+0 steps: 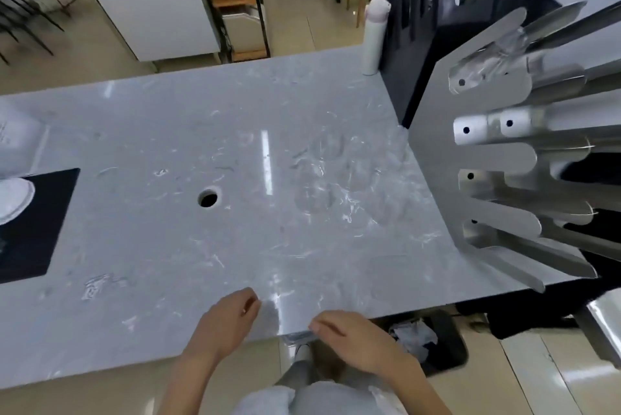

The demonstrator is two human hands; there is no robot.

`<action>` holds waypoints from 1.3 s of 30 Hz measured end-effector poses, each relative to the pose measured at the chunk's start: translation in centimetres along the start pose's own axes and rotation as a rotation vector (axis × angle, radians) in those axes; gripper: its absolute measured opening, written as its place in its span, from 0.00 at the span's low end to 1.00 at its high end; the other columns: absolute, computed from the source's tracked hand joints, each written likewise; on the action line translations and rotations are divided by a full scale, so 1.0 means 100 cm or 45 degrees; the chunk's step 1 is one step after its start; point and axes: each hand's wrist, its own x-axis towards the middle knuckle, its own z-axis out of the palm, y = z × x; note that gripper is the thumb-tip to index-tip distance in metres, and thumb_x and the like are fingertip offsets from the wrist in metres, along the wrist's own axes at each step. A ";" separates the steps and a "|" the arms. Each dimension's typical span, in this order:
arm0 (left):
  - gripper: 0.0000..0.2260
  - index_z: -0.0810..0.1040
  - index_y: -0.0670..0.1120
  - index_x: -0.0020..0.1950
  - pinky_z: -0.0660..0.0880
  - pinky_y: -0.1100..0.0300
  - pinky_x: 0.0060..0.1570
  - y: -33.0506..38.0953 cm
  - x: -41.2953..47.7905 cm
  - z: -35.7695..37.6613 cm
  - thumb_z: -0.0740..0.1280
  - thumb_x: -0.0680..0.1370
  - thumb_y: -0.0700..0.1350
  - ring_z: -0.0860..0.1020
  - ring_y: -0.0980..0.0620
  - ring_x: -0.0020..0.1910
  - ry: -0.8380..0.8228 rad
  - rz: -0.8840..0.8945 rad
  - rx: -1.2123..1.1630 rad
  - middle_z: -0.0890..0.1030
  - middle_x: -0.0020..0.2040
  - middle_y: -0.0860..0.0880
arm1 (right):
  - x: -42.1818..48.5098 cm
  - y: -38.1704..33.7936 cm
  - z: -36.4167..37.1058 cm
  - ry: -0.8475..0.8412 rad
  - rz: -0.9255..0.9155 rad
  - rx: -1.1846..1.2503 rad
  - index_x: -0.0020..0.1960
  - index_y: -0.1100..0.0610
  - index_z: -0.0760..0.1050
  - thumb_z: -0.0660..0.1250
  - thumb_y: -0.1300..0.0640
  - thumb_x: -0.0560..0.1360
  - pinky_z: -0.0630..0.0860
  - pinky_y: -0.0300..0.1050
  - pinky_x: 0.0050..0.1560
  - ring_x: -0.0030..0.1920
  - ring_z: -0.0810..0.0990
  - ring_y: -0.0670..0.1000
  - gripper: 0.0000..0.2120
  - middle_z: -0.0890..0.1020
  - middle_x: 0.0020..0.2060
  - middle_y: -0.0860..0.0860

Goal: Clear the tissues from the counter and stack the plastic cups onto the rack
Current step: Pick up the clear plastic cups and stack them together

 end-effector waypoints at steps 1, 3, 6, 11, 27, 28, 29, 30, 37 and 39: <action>0.10 0.77 0.49 0.49 0.70 0.60 0.39 0.005 0.008 -0.006 0.60 0.85 0.49 0.78 0.52 0.41 0.014 0.016 0.008 0.82 0.45 0.51 | 0.001 0.004 -0.011 0.041 0.008 -0.006 0.53 0.51 0.79 0.56 0.45 0.82 0.73 0.43 0.54 0.50 0.79 0.46 0.15 0.83 0.50 0.47; 0.08 0.77 0.52 0.52 0.72 0.61 0.42 0.018 0.025 -0.014 0.60 0.85 0.48 0.80 0.54 0.44 0.028 0.051 0.013 0.82 0.48 0.54 | 0.001 0.020 -0.036 0.176 0.045 -0.067 0.57 0.51 0.78 0.56 0.46 0.83 0.74 0.44 0.57 0.52 0.78 0.47 0.15 0.82 0.52 0.47; 0.09 0.78 0.54 0.60 0.75 0.61 0.48 0.042 0.052 -0.023 0.59 0.86 0.50 0.80 0.55 0.50 0.008 0.081 0.040 0.83 0.56 0.56 | 0.001 0.049 -0.082 0.345 0.135 -0.074 0.61 0.48 0.78 0.56 0.46 0.84 0.72 0.37 0.60 0.57 0.78 0.44 0.15 0.81 0.57 0.42; 0.12 0.76 0.56 0.67 0.72 0.62 0.50 0.077 0.093 -0.044 0.61 0.85 0.51 0.78 0.57 0.51 0.088 0.112 -0.032 0.80 0.56 0.58 | 0.008 0.066 -0.153 0.347 0.114 0.092 0.52 0.37 0.79 0.60 0.45 0.82 0.71 0.32 0.59 0.56 0.78 0.33 0.08 0.82 0.53 0.32; 0.37 0.65 0.59 0.72 0.72 0.59 0.66 0.132 0.189 -0.035 0.74 0.67 0.65 0.74 0.61 0.67 0.223 0.239 -0.848 0.73 0.64 0.72 | 0.108 -0.044 -0.178 0.367 -0.413 -0.209 0.70 0.45 0.73 0.60 0.55 0.82 0.67 0.32 0.63 0.66 0.73 0.43 0.17 0.77 0.66 0.39; 0.34 0.67 0.59 0.70 0.75 0.56 0.66 0.132 0.190 -0.031 0.75 0.68 0.62 0.77 0.62 0.64 0.211 0.264 -0.932 0.76 0.62 0.71 | 0.110 -0.041 -0.174 0.401 -0.410 -0.209 0.71 0.47 0.71 0.61 0.55 0.82 0.66 0.32 0.64 0.68 0.71 0.44 0.18 0.75 0.67 0.41; 0.32 0.68 0.59 0.69 0.76 0.53 0.66 0.132 0.188 -0.028 0.76 0.68 0.60 0.78 0.61 0.64 0.227 0.278 -1.012 0.77 0.62 0.67 | 0.109 -0.037 -0.170 0.433 -0.403 -0.193 0.73 0.46 0.68 0.61 0.54 0.82 0.65 0.33 0.66 0.70 0.69 0.43 0.20 0.73 0.69 0.41; 0.32 0.68 0.61 0.68 0.78 0.51 0.66 0.131 0.182 -0.029 0.78 0.68 0.59 0.79 0.58 0.64 0.257 0.273 -1.111 0.78 0.63 0.63 | 0.107 -0.033 -0.166 0.464 -0.386 -0.175 0.75 0.44 0.64 0.60 0.51 0.82 0.64 0.37 0.71 0.73 0.64 0.42 0.22 0.69 0.72 0.40; 0.29 0.72 0.49 0.61 0.81 0.39 0.58 0.120 0.114 -0.012 0.83 0.67 0.53 0.80 0.27 0.63 -0.195 0.177 -2.284 0.78 0.67 0.32 | 0.084 -0.001 -0.132 0.439 -0.395 0.596 0.74 0.25 0.46 0.73 0.41 0.72 0.61 0.42 0.73 0.77 0.50 0.32 0.44 0.50 0.75 0.25; 0.28 0.71 0.43 0.58 0.76 0.36 0.65 0.124 0.095 -0.002 0.83 0.68 0.50 0.77 0.27 0.66 -0.290 0.192 -2.221 0.75 0.68 0.27 | 0.075 0.006 -0.126 0.400 -0.404 0.854 0.73 0.25 0.54 0.75 0.47 0.71 0.73 0.36 0.64 0.73 0.63 0.33 0.42 0.58 0.73 0.25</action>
